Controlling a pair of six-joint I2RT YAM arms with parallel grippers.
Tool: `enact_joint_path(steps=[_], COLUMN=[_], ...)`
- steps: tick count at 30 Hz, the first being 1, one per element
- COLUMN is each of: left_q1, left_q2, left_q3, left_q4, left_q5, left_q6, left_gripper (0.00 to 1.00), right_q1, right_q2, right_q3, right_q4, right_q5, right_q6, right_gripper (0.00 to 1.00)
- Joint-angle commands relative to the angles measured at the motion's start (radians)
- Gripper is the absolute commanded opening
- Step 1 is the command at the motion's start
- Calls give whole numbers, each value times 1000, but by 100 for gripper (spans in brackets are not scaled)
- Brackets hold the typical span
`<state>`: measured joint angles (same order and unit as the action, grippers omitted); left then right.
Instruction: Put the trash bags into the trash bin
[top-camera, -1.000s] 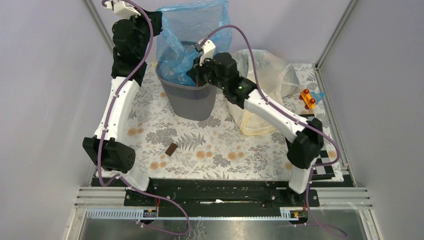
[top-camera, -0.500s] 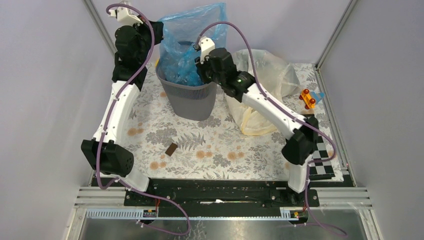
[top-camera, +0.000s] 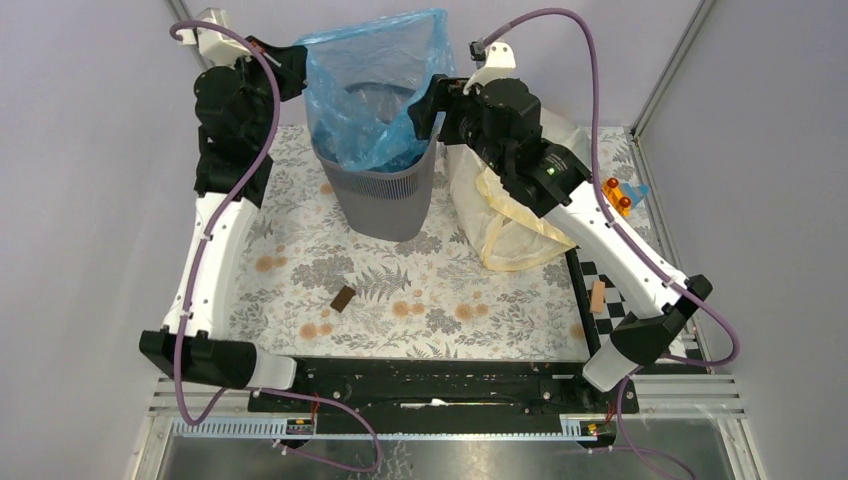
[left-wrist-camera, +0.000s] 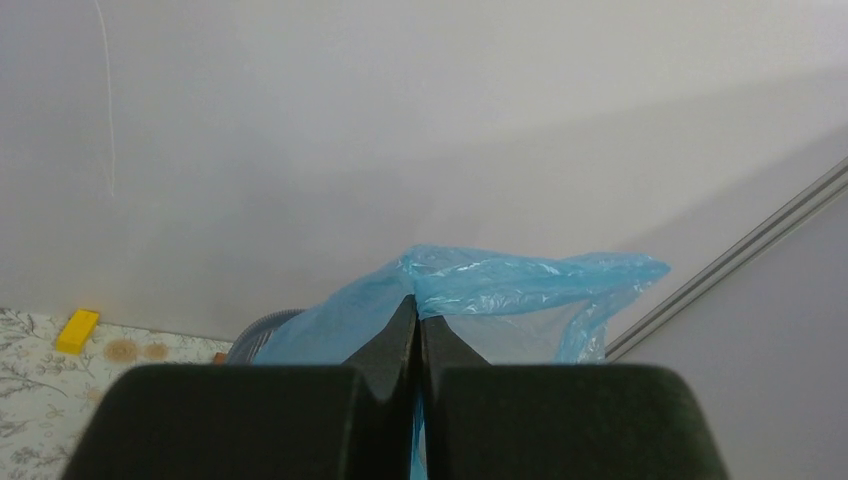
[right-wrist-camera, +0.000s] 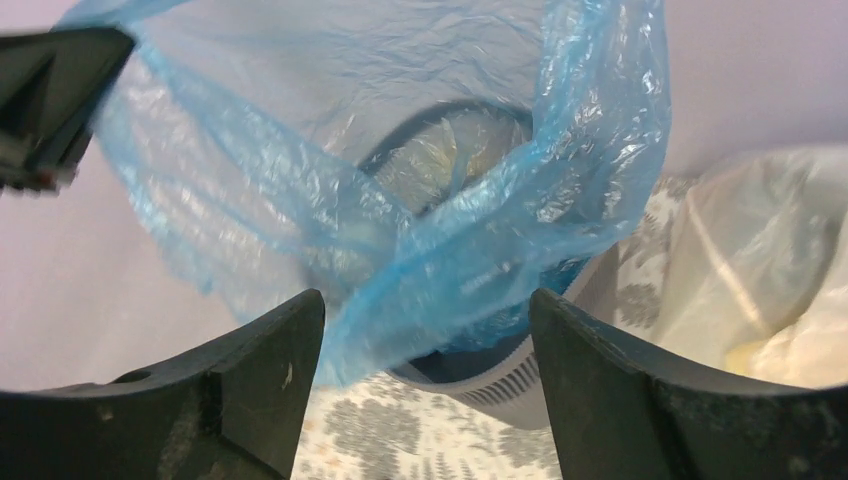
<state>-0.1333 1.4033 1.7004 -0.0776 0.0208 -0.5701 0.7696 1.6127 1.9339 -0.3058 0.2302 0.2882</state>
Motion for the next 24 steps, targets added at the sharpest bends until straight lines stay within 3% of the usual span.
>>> enact_joint_path(steps=[1, 6, 12, 16, 21, 24], left_q1=[9, 8, 9, 9, 9, 11], left_q2=[-69, -104, -121, -137, -142, -142], left_q3=[-60, -100, -104, -126, -136, -131], left_q4=[16, 13, -5, 2, -3, -15], left_q5=[17, 18, 20, 31, 26, 16], left_q6=[-29, -29, -17, -21, -13, -2], left_gripper=[0, 0, 0, 0, 0, 0], right_q1=[4, 8, 9, 10, 9, 8], right_q2=[50, 99, 121, 166, 154, 151], right_q3=[29, 99, 134, 201, 150, 135], right_q4=[-31, -131, -190, -309, -306, -279], right_q5=[118, 209, 291, 350, 391, 328], right_q6=[380, 565, 600, 599, 527, 447], right_gripper=[85, 90, 88, 82, 67, 66])
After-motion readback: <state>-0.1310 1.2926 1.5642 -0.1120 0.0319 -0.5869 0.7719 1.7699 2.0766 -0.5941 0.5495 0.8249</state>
